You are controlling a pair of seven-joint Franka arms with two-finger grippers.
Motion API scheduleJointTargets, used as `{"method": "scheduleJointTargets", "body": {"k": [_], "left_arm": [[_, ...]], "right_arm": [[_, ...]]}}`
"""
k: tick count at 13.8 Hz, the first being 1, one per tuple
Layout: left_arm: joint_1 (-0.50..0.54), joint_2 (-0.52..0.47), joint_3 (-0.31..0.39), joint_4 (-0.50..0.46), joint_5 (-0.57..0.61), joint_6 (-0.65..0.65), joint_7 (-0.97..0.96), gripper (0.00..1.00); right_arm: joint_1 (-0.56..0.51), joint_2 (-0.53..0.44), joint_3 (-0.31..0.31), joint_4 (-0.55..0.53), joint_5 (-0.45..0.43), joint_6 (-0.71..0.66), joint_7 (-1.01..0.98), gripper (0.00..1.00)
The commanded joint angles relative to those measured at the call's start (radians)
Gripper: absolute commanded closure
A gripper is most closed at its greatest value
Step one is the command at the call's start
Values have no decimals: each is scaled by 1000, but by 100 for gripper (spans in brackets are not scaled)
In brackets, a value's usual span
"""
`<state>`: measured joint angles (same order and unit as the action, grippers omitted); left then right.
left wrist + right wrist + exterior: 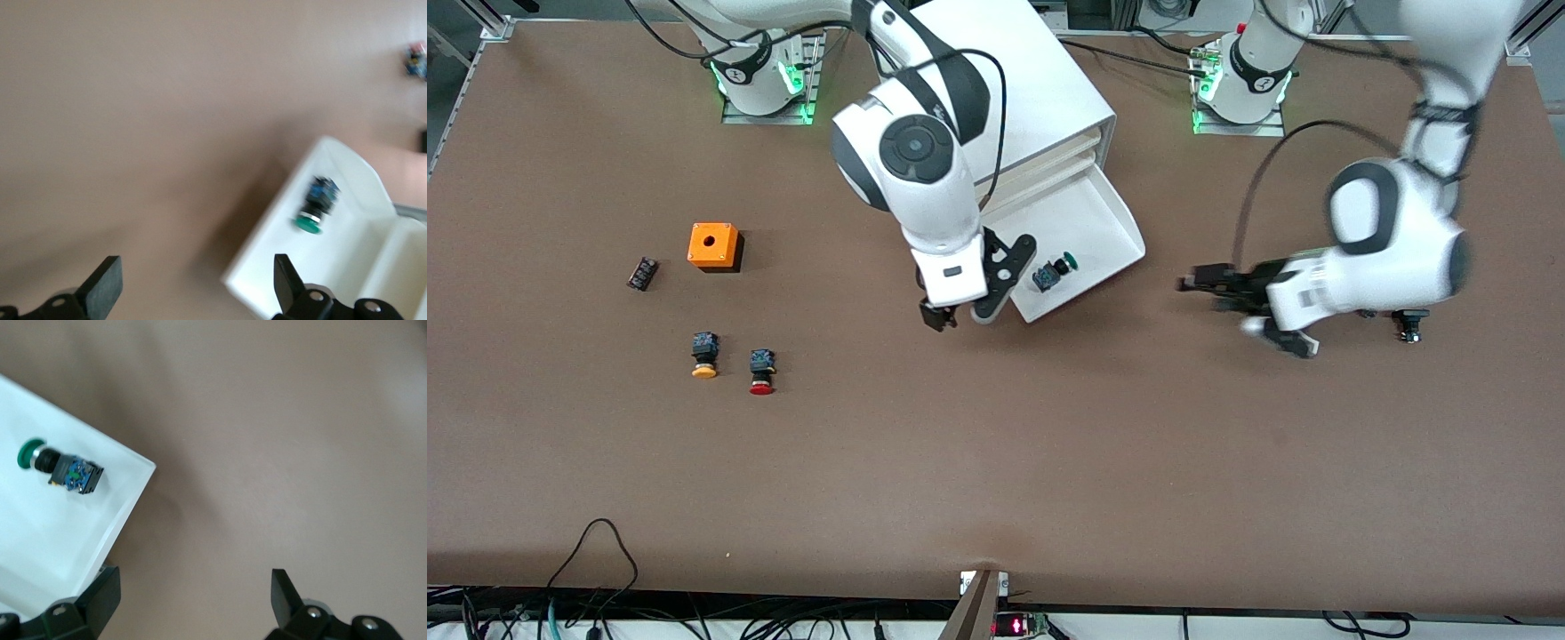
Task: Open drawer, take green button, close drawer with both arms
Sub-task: 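Lower the right gripper into the drawer and grasp the green button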
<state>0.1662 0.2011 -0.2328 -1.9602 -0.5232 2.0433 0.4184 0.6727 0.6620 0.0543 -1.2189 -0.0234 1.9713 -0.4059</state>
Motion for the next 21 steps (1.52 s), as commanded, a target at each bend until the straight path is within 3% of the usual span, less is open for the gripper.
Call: {"method": "scheduleJointTargets", "body": {"k": [1,3,6,12,18,20,21], "left_arm": [[4,-187,81,21,202,-27,-4,0],[-1,-250,81,94,392,-153,-24,0],[-2,-252,82,175,500,-307,-203,0],[-10,-250,86,172,503,-324,-375,0],[-10,-247,87,173,502,-336,-375,0],[-11,-247,87,175,502,-337,-375,0],[-11,-247,87,175,502,-338,-375,0]], "right_arm": [[37,94,27,56,4,59,-198,0],[82,117,29,56,0,107,-276,0],[117,117,29,56,0,110,-375,0],[194,185,27,55,-46,132,-438,0],[192,228,29,47,-92,132,-450,0],[183,229,29,49,-90,147,-462,19],[183,229,29,49,-90,164,-461,39]]}}
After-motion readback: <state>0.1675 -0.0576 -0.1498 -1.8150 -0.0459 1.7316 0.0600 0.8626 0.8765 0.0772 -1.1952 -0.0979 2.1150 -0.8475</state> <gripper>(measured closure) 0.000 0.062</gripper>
